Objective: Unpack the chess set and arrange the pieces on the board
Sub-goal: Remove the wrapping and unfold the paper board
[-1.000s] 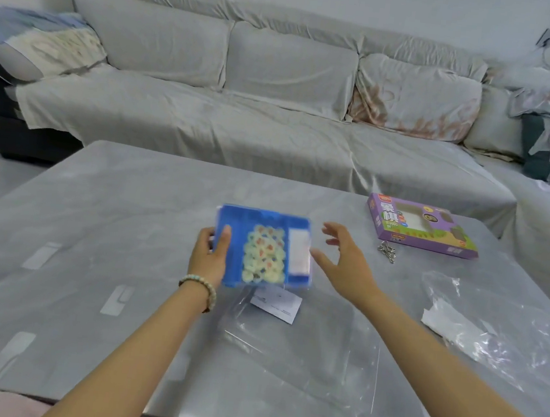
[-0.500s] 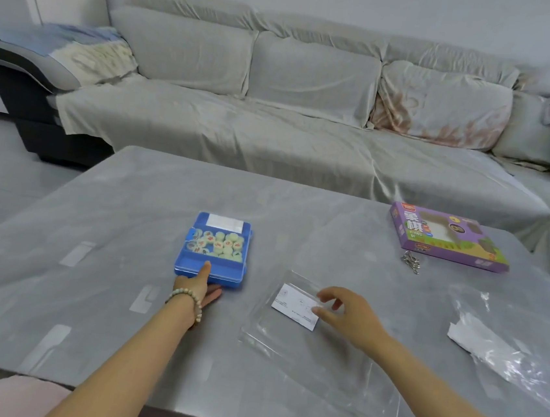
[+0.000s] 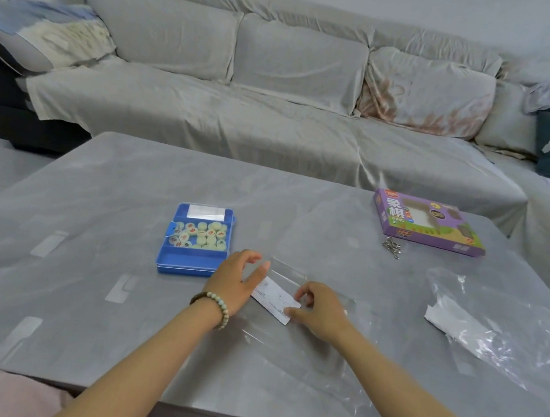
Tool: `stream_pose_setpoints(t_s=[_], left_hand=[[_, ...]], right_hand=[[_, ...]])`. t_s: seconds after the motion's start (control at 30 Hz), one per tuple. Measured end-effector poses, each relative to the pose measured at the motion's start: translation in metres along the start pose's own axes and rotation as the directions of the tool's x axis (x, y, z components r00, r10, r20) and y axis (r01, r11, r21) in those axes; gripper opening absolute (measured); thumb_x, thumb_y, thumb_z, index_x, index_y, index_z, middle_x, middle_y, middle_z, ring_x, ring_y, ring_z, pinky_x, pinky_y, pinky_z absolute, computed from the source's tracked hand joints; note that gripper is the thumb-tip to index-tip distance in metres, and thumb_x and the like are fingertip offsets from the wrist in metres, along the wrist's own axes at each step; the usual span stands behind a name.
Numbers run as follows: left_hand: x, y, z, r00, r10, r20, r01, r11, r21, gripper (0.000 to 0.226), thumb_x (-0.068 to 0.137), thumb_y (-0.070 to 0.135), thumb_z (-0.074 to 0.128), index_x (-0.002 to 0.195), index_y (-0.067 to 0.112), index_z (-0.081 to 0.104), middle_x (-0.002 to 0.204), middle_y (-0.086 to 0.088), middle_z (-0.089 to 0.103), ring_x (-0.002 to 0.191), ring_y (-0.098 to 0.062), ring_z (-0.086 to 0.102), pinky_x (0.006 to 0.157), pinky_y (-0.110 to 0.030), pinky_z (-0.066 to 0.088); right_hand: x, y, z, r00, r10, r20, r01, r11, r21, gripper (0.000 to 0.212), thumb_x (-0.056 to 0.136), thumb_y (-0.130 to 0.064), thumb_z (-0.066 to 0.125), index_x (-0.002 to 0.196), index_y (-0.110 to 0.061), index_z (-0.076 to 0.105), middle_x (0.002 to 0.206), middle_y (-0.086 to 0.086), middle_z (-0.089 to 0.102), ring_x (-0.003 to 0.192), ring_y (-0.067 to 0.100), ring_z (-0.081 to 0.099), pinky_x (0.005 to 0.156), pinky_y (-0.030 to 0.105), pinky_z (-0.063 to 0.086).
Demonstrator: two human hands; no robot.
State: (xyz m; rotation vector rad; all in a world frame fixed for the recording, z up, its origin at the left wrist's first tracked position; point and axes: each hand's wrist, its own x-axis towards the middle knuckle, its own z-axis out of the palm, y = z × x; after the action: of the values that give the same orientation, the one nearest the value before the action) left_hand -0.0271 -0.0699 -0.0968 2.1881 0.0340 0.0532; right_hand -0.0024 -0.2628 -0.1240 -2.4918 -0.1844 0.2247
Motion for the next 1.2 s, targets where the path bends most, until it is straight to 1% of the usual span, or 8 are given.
stream_pose_setpoints(t_s=[0.13, 0.4, 0.6, 0.73, 0.83, 0.97, 1.13, 1.2], left_hand=[[0.013, 0.003, 0.017, 0.998, 0.011, 0.069, -0.02, 0.99, 0.142, 0.045, 0.095, 0.046, 0.038, 0.132, 0.021, 0.046, 0.134, 0.0, 0.047, 0.124, -0.017, 0.042, 0.103, -0.031, 0.036], [0.016, -0.014, 0.036, 0.985, 0.073, 0.155, -0.109, 0.966, 0.236, 0.046, 0.097, 0.037, 0.036, 0.14, 0.021, 0.035, 0.143, 0.001, 0.037, 0.129, -0.017, 0.038, 0.106, -0.029, 0.033], [0.015, -0.02, 0.03, 0.994, 0.1, 0.045, -0.102, 0.994, 0.04, 0.04, 0.1, 0.021, 0.032, 0.14, 0.022, 0.035, 0.146, -0.001, 0.035, 0.133, -0.013, 0.032, 0.105, -0.019, 0.024], [0.009, -0.021, 0.024, 0.987, 0.038, 0.153, -0.045, 0.998, 0.044, 0.054, 0.094, 0.048, 0.034, 0.144, 0.028, 0.027, 0.152, 0.008, 0.021, 0.139, -0.012, 0.022, 0.113, -0.03, 0.02], [-0.005, -0.026, 0.018, 0.895, 0.32, 0.311, -0.422, 0.832, 0.36, 0.082, 0.074, 0.083, 0.024, 0.142, 0.039, 0.026, 0.15, 0.02, 0.007, 0.139, -0.001, -0.001, 0.117, -0.034, 0.003], [-0.018, -0.024, 0.025, 0.787, 0.277, 0.551, -0.579, 0.639, 0.506, 0.092, 0.062, 0.091, 0.026, 0.142, 0.045, 0.019, 0.151, 0.021, 0.01, 0.141, -0.002, 0.0, 0.113, -0.036, -0.016], [0.02, -0.015, 0.038, 0.903, 0.193, 0.384, -0.408, 0.668, 0.622, 0.109, 0.052, 0.092, 0.004, 0.145, 0.037, 0.016, 0.152, 0.011, 0.02, 0.143, -0.013, 0.009, 0.115, -0.044, -0.006], [0.044, -0.015, 0.042, 0.922, 0.241, 0.304, -0.38, 0.723, 0.577, 0.111, 0.054, 0.092, -0.004, 0.14, 0.034, 0.035, 0.143, 0.005, 0.039, 0.139, -0.019, 0.024, 0.114, -0.048, 0.008]], right_hand=[[-0.004, 0.007, 0.0, 0.999, 0.022, -0.041, -0.014, 0.983, 0.184, 0.028, 0.071, -0.028, 0.079, 0.09, -0.022, 0.059, 0.101, -0.001, 0.055, 0.089, 0.009, 0.052, 0.074, 0.014, 0.038], [-0.006, 0.005, 0.016, 0.995, 0.059, -0.086, -0.054, 0.997, 0.059, 0.044, 0.066, -0.036, 0.079, 0.096, -0.024, 0.05, 0.104, -0.005, 0.046, 0.103, 0.014, 0.044, 0.091, 0.03, 0.04], [-0.012, 0.005, 0.013, 0.975, 0.139, -0.171, -0.018, 0.825, 0.566, 0.027, 0.077, 0.001, 0.066, 0.081, -0.018, 0.046, 0.073, -0.004, 0.056, 0.065, 0.009, 0.051, 0.064, 0.013, 0.042], [-0.006, 0.009, -0.021, 0.952, 0.134, -0.275, 0.051, 0.817, 0.575, 0.028, 0.08, -0.002, 0.065, 0.086, -0.023, 0.048, 0.076, 0.0, 0.059, 0.064, 0.011, 0.053, 0.06, 0.01, 0.043], [-0.003, 0.025, -0.056, 0.908, 0.154, -0.388, 0.09, 0.835, 0.542, 0.028, 0.083, -0.003, 0.062, 0.088, -0.027, 0.047, 0.08, 0.004, 0.062, 0.068, 0.018, 0.058, 0.066, 0.023, 0.048], [-0.009, 0.052, -0.088, 0.851, 0.271, -0.45, 0.079, 0.78, 0.62, 0.019, 0.087, -0.002, 0.059, 0.1, -0.012, 0.048, 0.082, 0.006, 0.06, 0.064, 0.016, 0.059, 0.065, 0.028, 0.05], [-0.012, 0.068, -0.103, 0.793, 0.382, -0.474, 0.098, 0.688, 0.719, 0.02, 0.088, 0.0, 0.058, 0.104, -0.008, 0.048, 0.089, 0.01, 0.061, 0.065, 0.017, 0.06, 0.051, 0.013, 0.049], [-0.011, 0.073, -0.105, 0.786, 0.406, -0.467, 0.101, 0.66, 0.744, 0.02, 0.089, 0.0, 0.057, 0.105, -0.007, 0.048, 0.089, 0.009, 0.062, 0.065, 0.017, 0.061, 0.051, 0.013, 0.05]])
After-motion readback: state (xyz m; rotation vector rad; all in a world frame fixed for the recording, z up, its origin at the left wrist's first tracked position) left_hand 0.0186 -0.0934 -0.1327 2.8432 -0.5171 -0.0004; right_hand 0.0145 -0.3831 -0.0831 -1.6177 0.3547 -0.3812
